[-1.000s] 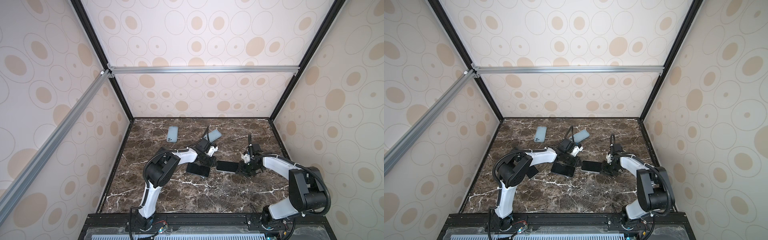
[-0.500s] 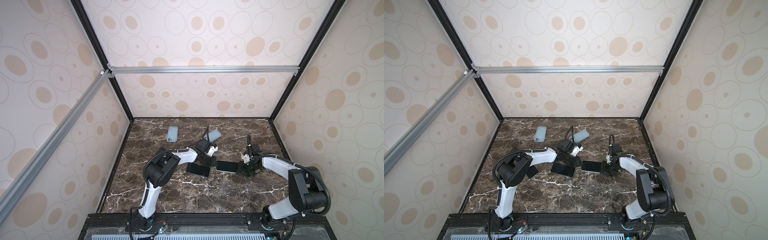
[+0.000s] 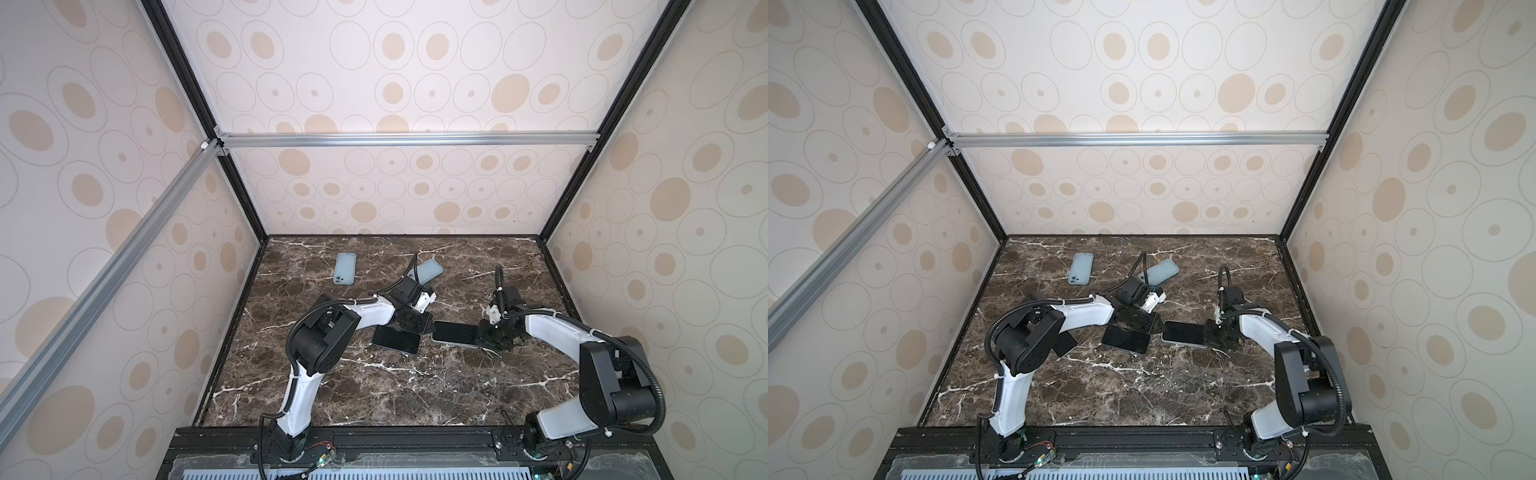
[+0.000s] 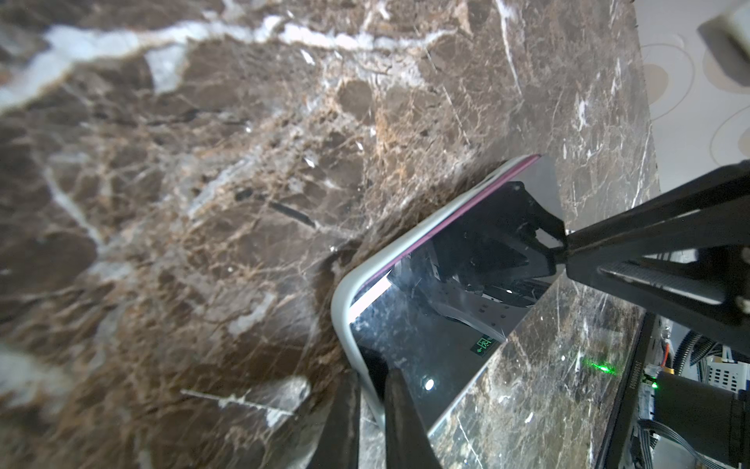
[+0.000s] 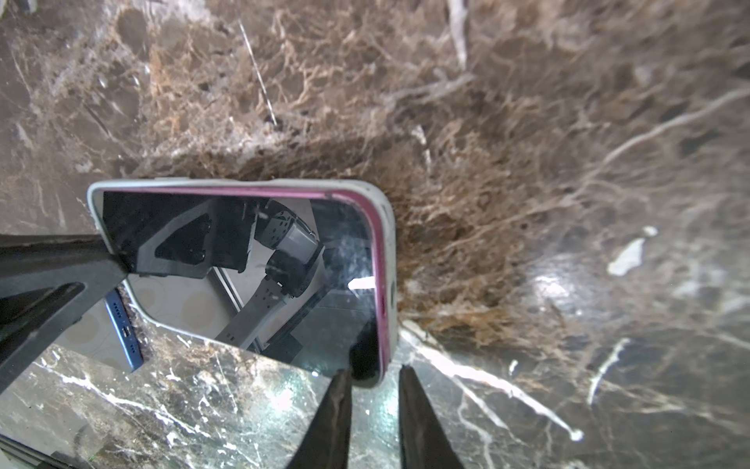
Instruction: Put the phone into the phone case
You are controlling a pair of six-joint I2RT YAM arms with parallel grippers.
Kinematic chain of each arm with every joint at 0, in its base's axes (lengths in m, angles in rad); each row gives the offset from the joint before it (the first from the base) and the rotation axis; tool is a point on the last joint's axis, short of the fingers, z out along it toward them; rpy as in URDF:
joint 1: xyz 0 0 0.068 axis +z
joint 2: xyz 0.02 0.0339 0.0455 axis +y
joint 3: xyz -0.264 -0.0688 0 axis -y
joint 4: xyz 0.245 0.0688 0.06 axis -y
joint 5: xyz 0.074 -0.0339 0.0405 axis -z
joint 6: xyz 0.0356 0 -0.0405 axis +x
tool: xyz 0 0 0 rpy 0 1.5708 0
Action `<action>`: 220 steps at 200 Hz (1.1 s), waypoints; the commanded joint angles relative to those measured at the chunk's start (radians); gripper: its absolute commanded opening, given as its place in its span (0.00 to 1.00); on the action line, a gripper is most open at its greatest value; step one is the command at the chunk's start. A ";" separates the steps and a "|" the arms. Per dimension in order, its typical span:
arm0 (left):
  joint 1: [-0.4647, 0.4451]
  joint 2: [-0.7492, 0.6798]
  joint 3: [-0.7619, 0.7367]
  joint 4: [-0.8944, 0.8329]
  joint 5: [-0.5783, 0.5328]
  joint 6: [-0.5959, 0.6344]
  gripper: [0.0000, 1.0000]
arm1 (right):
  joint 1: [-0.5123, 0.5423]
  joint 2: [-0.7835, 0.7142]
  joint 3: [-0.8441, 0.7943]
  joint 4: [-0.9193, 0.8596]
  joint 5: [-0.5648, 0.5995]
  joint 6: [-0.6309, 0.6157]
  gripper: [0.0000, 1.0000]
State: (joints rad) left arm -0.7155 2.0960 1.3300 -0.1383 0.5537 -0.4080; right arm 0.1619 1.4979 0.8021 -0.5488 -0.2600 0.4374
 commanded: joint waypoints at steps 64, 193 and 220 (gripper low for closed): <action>-0.010 0.016 0.001 -0.054 -0.029 0.001 0.13 | 0.011 0.083 -0.020 0.041 -0.019 0.009 0.11; -0.009 0.011 0.000 -0.052 -0.029 -0.002 0.13 | 0.144 0.143 -0.035 0.046 0.085 0.153 0.08; -0.009 0.010 -0.003 -0.049 -0.026 -0.008 0.13 | 0.149 0.141 -0.079 0.092 0.096 0.246 0.08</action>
State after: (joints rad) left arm -0.7155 2.0956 1.3300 -0.1387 0.5541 -0.4084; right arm 0.2623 1.5429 0.8299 -0.5556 -0.0982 0.5728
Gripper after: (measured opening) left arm 0.131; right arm 0.078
